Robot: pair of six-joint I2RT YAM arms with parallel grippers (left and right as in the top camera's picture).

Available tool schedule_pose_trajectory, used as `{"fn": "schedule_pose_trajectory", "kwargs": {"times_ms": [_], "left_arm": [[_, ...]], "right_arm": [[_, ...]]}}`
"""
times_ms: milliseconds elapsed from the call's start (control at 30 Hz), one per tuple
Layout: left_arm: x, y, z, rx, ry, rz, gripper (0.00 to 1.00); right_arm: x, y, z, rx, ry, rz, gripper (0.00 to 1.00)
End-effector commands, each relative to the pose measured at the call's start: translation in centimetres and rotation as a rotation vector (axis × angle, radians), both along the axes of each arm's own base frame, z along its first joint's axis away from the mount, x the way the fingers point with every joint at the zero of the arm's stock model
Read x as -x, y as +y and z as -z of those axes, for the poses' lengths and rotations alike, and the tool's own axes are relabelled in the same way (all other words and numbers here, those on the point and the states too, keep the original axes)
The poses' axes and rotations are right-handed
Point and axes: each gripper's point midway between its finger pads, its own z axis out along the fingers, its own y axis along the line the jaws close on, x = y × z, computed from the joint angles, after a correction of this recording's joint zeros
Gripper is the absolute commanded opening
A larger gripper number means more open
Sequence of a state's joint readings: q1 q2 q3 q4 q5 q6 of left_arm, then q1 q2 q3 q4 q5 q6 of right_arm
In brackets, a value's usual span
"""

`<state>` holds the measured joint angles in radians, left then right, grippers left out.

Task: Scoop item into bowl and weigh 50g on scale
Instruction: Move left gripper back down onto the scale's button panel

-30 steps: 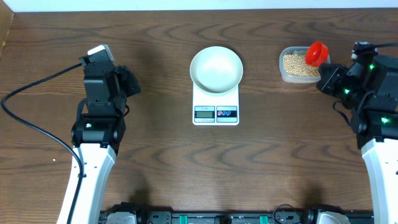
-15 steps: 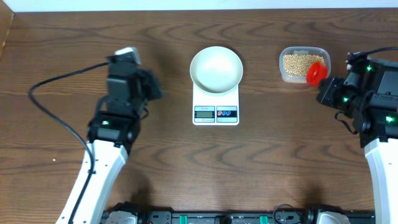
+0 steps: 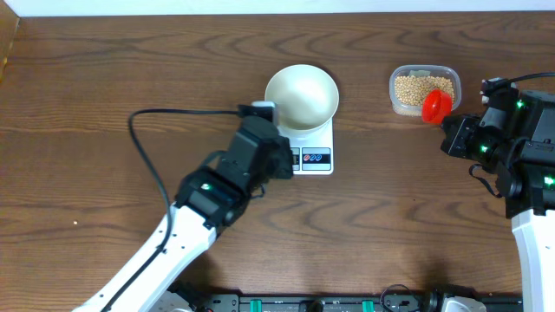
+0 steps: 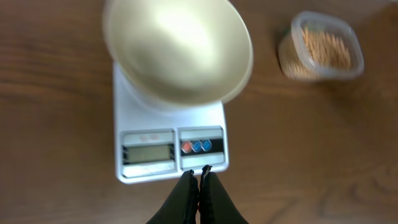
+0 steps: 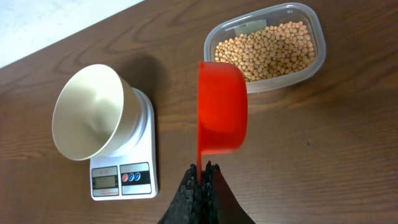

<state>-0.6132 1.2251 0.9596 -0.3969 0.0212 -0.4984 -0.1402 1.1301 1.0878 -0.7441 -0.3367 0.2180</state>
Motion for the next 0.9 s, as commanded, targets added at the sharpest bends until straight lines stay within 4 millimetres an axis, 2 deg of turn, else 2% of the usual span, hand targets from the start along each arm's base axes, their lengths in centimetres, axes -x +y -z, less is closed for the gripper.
{"fn": "schedule_pose_trajectory", "kwargs": {"times_ms": [0, 167, 367, 767, 867], "left_arm": [[0.8, -1.4, 2.7, -0.018, 0.08, 0.005, 0.07], [1.2, -3.1, 6.6, -0.066, 0.171, 0.022, 0.07], [0.7, -5.7, 8.6, -0.068, 0.161, 0.071, 0.07], [-1.0, -7.4, 13.4, -0.18, 0.114, 0.19, 0.07], [-1.5, -6.9, 14.5, -0.22, 0.112, 0.166, 0.07]], "right_arm": [[-0.1, 0.0, -1.1, 0.004, -0.026, -0.013, 0.01], [-0.1, -0.1, -1.1, 0.012, -0.029, -0.01, 0.01], [-0.1, -0.1, -1.0, 0.019, -0.029, -0.016, 0.01], [-0.1, -0.4, -1.0, 0.042, -0.033, -0.016, 0.01], [-0.1, -0.5, -1.0, 0.046, -0.032, -0.012, 0.01]]}}
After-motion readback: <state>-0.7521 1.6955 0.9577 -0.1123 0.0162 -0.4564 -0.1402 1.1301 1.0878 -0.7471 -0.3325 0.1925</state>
